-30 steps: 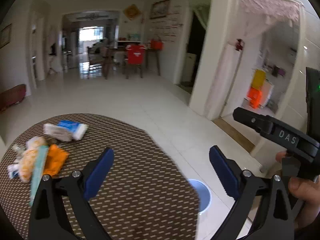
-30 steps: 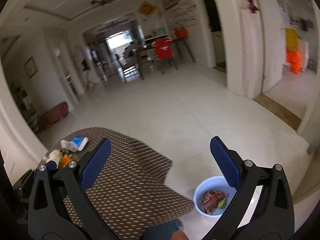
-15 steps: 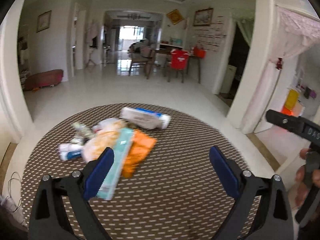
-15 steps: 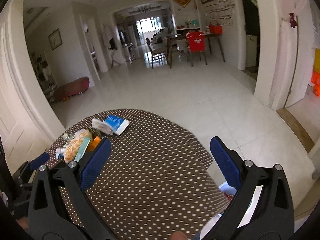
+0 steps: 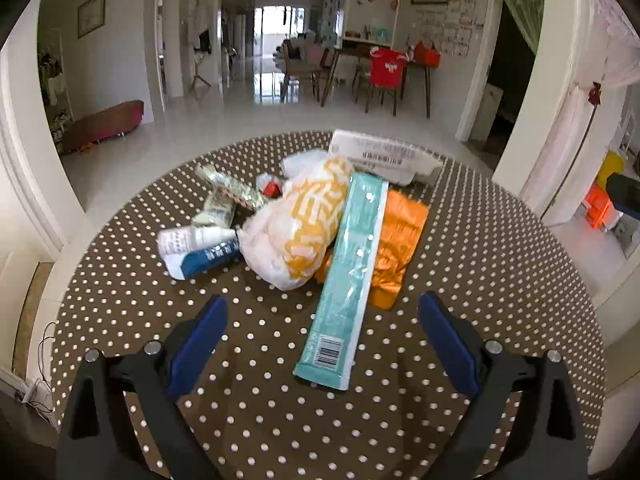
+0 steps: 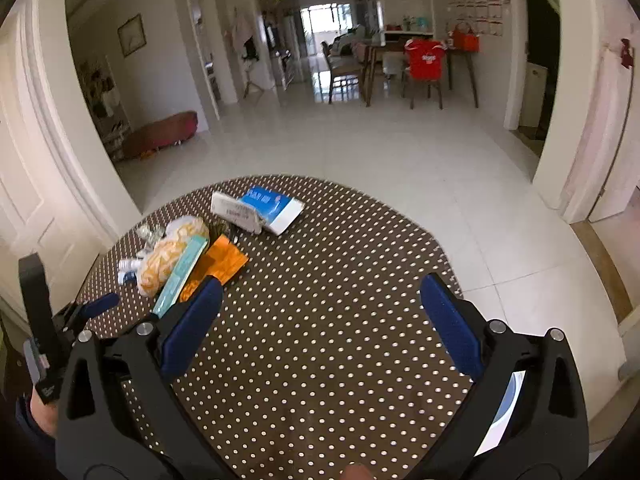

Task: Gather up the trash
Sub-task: 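Grasp the teal tube box with the left tool while the right tool grasps the orange bag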

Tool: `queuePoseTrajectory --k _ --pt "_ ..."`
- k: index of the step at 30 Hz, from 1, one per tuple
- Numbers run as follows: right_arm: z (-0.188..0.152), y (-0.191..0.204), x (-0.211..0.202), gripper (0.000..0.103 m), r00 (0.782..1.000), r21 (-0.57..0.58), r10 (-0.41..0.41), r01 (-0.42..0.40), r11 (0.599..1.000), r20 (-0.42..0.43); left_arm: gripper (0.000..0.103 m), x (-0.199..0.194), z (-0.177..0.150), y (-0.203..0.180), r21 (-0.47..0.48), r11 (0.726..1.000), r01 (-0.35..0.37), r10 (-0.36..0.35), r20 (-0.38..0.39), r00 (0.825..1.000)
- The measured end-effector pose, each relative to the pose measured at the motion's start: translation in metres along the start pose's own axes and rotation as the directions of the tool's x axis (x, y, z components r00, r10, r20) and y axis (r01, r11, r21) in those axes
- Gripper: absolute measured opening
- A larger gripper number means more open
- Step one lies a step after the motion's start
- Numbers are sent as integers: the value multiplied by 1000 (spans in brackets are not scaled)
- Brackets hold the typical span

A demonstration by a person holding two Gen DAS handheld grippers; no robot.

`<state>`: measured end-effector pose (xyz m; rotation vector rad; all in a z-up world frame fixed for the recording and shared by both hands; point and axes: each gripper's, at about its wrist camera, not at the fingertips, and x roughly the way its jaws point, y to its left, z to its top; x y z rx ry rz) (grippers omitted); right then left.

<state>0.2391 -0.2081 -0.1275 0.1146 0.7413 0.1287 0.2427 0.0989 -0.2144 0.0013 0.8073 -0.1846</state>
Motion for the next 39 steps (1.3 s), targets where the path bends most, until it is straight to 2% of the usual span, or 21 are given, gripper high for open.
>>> queuePoseTrajectory --k 1,3,4,6,8,11,15,20,25,31,33,35,36,37,39 --pt "-1 2 5 97 1000 -4 8 -8 1000 -14 92 6 -1 -2 19 1000 7 -7 -18 1000" --pt "-3 7 13 97 999 -14 19 -20 1000 -33 67 15 1 -6 34 999 32 -30 -63 998" --pt "-4 11 18 97 999 -20 26 -26 999 -45 62 19 2 -7 38 998 50 -47 -78 996" --pt "-6 14 24 97 997 -27 39 -40 999 -62 38 22 3 -8 35 997 72 -69 -91 993" --pt "-9 19 32 97 995 -37 56 -59 998 -83 29 24 5 -9 25 997 73 -71 -89 994" --pt "-13 28 45 97 990 -58 81 -88 994 -115 27 19 0 -6 -12 995 99 -99 -77 992" --pt "-18 44 66 97 980 -102 118 -135 986 -161 27 0 -11 -4 -47 994 100 -102 -45 994" --pt "-20 76 97 97 961 -170 172 -210 963 -216 27 -30 -24 4 -94 993 68 -67 14 998" --pt "-16 108 121 97 938 -187 229 -281 941 -259 27 -55 -31 22 -160 987 11 1 71 997" --pt "-25 142 150 96 943 -316 180 -268 910 -281 27 -72 -42 39 -215 977 -13 29 71 997" --pt "-30 146 149 82 958 -371 142 -230 900 -248 27 -76 -43 40 -215 977 -15 31 70 997" --pt "-30 142 143 55 962 -364 144 -223 904 -233 27 -81 -46 40 -216 976 -14 31 74 997" --pt "-30 135 140 46 964 -352 145 -219 910 -223 27 -82 -48 40 -217 976 -15 31 74 997" --pt "-30 129 138 41 961 -332 163 -233 914 -225 27 -82 -49 41 -216 976 -15 31 74 997" --pt "-32 116 132 39 957 -299 184 -248 921 -226 27 -80 -46 39 -214 977 -12 28 74 997"
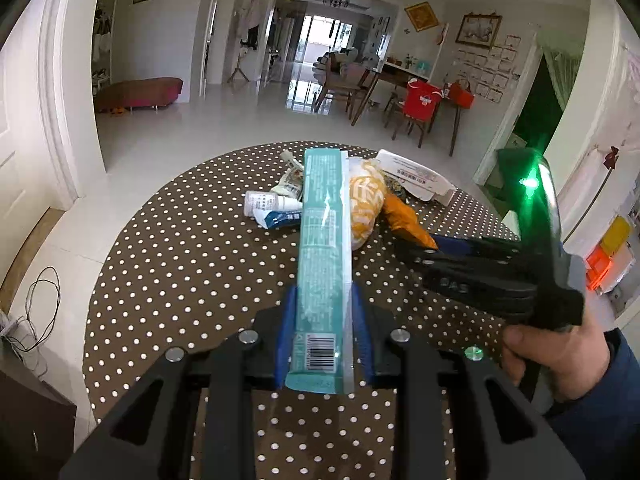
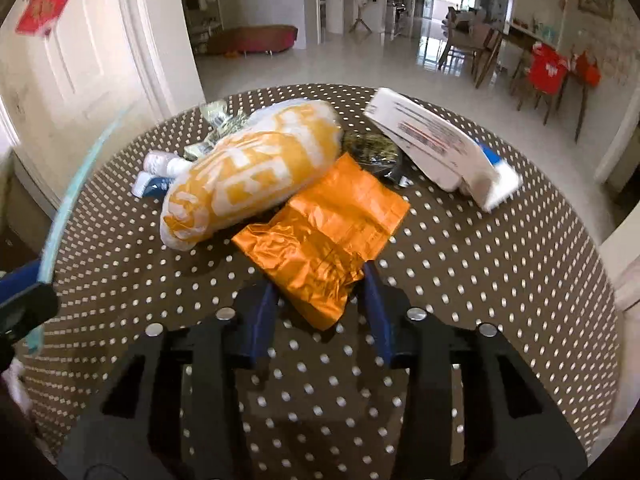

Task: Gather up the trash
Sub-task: 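Grasp the teal tube box with the left tool while the right tool grasps the orange bag, then carry the teal box and orange bag over the blue bucket and release both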

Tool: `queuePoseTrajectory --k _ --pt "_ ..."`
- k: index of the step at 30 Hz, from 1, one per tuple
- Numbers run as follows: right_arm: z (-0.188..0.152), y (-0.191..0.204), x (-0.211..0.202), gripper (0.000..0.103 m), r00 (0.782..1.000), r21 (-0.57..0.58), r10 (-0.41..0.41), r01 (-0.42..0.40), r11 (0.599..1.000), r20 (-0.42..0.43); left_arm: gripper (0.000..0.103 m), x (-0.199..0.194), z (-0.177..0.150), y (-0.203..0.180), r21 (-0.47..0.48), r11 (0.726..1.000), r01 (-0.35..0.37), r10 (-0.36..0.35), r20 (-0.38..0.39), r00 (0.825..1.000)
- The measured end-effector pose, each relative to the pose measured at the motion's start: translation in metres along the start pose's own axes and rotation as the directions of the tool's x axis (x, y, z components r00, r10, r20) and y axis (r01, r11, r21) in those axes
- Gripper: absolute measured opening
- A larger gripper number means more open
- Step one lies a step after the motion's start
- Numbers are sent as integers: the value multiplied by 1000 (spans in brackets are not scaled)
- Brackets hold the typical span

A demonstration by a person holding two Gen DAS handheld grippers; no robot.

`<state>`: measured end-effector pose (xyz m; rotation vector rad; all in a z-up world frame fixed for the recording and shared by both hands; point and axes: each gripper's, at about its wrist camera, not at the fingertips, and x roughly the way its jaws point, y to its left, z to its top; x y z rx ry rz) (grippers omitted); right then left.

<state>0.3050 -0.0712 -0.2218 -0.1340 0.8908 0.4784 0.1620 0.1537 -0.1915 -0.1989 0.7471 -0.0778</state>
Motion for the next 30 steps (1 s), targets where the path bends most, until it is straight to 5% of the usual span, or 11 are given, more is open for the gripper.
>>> queuePoseTrajectory --k 12,30 --pt "-30 -57 -73 28 993 134 58 -71 988 100 27 5 14 -47 61 997 55 -56 13 998" --pt "-53 -89 -113 19 980 205 77 -115 972 183 27 9 17 -107 132 986 100 -102 10 995"
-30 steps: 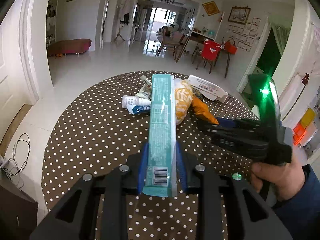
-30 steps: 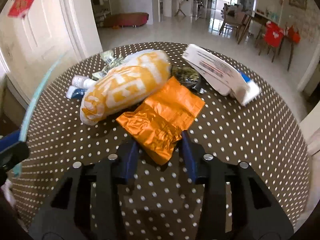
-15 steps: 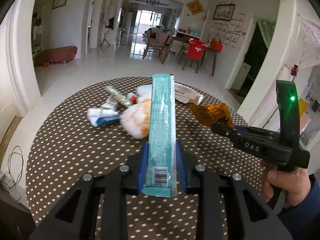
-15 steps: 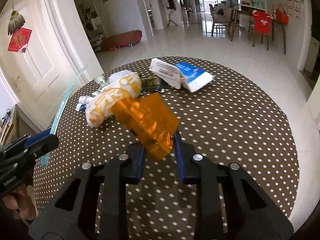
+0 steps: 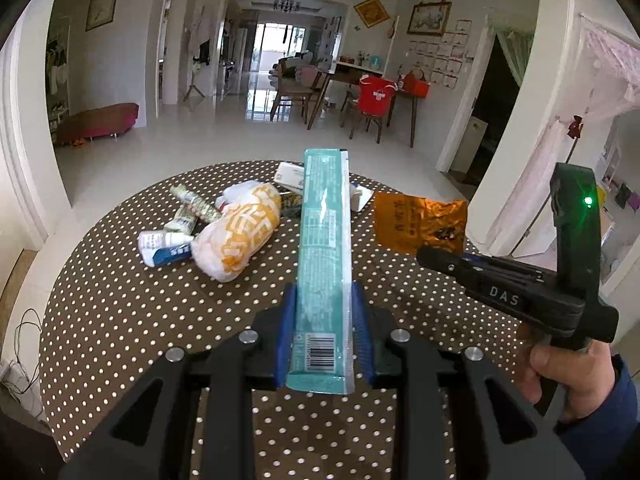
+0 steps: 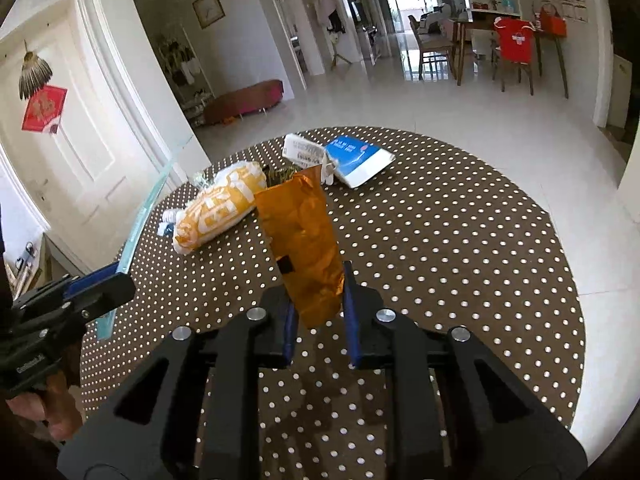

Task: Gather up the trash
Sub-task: 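Carry the teal box and orange bag over the blue bucket and release both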

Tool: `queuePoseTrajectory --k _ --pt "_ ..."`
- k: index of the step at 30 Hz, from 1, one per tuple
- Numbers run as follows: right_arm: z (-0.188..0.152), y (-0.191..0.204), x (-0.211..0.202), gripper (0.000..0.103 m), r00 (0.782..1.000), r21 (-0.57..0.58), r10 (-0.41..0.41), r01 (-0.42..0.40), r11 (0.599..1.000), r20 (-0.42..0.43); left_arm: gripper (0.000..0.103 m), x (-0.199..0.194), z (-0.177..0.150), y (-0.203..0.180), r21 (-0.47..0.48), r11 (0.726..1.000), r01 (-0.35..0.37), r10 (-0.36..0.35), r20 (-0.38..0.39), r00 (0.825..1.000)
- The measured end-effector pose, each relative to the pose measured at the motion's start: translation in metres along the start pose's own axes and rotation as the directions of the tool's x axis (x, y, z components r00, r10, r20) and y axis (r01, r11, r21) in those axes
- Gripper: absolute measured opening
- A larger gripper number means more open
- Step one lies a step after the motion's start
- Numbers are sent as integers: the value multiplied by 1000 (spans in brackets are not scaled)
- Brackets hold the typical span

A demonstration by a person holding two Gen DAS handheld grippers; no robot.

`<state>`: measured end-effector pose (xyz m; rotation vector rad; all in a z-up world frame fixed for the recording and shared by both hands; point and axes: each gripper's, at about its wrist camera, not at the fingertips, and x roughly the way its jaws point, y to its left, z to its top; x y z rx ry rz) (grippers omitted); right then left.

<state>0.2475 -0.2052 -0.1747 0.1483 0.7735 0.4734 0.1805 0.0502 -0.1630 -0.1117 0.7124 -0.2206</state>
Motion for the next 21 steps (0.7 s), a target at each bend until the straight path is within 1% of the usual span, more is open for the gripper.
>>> queuePoseTrajectory --k 3,6,11,13,16,18,19,21 --pt "0 -10 -9 19 1000 16 -11 11 1000 25 27 3 6 -8 16 1000 14 -14 4 1000" --pt "1 -22 -25 19 998 28 -28 27 999 49 27 5 13 -24 39 999 37 -37 13 999" --pt "0 -54 -68 19 989 72 -96 88 994 112 27 15 27 -58 81 992 99 -101 19 995" --pt "-4 -69 -88 19 982 93 -131 120 988 133 27 22 30 -73 100 988 119 -121 11 993" --pt "-14 -98 -121 19 967 140 -201 180 974 157 27 34 31 -103 126 977 171 -172 -9 985" --pt "-22 -119 -139 19 958 182 -241 212 960 158 27 42 32 -129 152 965 216 -215 -26 976" --pt "-29 -133 -150 19 950 208 -270 235 950 157 27 43 32 -138 160 960 232 -230 -32 973" --pt "-43 -158 -168 19 935 255 -323 279 926 149 27 51 30 -163 181 943 279 -274 -53 960"
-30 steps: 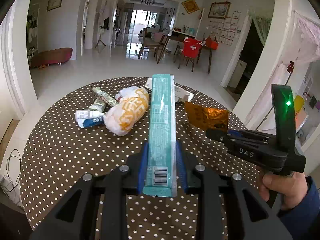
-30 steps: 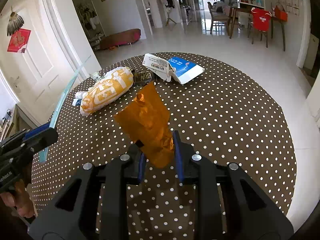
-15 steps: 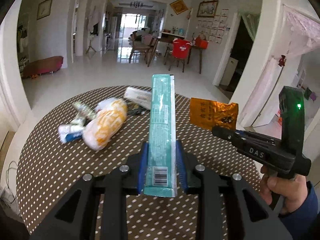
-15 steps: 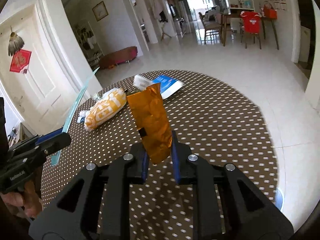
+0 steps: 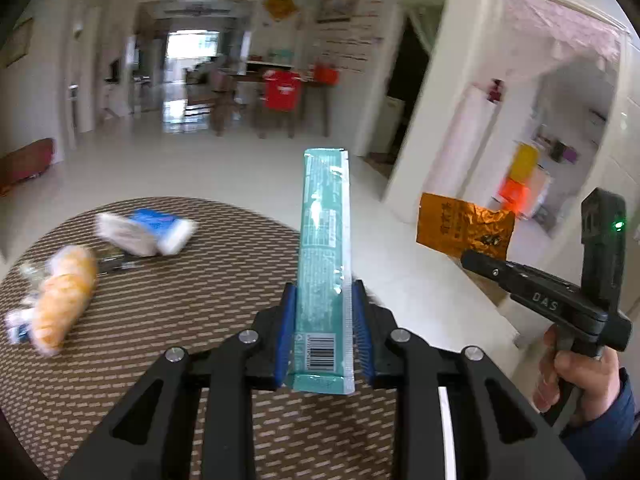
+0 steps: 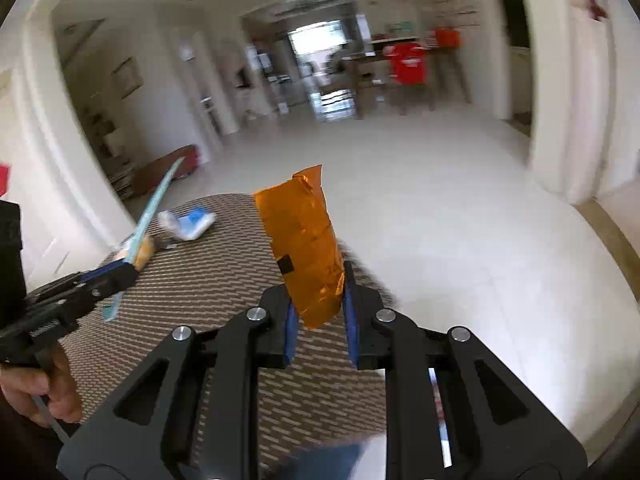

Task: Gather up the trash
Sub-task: 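Carry the teal box and orange bag over the blue bucket and release both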

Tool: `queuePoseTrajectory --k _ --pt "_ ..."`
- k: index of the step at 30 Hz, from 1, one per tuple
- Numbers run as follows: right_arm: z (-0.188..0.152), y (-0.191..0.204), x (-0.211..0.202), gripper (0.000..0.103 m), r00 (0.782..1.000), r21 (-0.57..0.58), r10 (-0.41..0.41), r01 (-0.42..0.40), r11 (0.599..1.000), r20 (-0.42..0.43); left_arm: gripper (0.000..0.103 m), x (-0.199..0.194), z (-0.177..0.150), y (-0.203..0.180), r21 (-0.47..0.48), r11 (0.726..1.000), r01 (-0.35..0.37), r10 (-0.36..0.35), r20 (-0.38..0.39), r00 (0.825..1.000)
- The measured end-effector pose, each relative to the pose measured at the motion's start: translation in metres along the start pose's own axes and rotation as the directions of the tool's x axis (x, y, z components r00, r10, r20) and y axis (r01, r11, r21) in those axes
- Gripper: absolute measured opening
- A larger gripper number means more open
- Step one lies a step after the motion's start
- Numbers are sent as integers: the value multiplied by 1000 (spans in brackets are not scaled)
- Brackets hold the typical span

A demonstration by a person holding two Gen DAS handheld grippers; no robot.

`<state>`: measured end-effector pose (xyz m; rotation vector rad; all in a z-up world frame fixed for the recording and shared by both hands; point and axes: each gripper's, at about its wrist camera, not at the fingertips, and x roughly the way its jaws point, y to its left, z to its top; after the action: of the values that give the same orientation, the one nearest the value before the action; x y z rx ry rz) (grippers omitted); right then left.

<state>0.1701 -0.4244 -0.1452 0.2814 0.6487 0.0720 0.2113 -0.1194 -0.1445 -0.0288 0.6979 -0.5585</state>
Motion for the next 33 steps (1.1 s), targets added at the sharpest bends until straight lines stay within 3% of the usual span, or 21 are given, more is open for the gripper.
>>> queuePoseTrajectory --k 4,8,15,16,17,18,25,33 --pt "-16 -51 -11 19 996 62 -90 91 994 -17 27 26 5 -36 29 997 68 -67 -38 997" --pt "-42 -96 -6 19 986 124 -139 149 981 -87 27 50 5 -64 60 991 117 -112 -75 991" --pt "-85 -159 40 22 958 233 -155 212 949 -241 27 85 4 -102 97 983 153 -140 -130 982" --pt "-91 -169 48 42 949 253 -164 234 939 -268 27 91 4 -107 102 982 158 -143 -142 980" --pt "-96 -177 54 78 943 272 -173 252 928 -286 27 96 4 -111 104 982 160 -144 -149 978" --pt "-100 -184 58 85 940 292 -179 265 919 -290 27 102 3 -115 109 980 164 -145 -160 976" --pt "-107 -221 29 90 946 413 -204 295 861 -250 27 152 -10 -148 128 974 190 -154 -248 957" --pt "-86 -232 -27 92 960 446 -244 279 851 -135 27 229 -42 -183 153 962 228 -151 -396 906"
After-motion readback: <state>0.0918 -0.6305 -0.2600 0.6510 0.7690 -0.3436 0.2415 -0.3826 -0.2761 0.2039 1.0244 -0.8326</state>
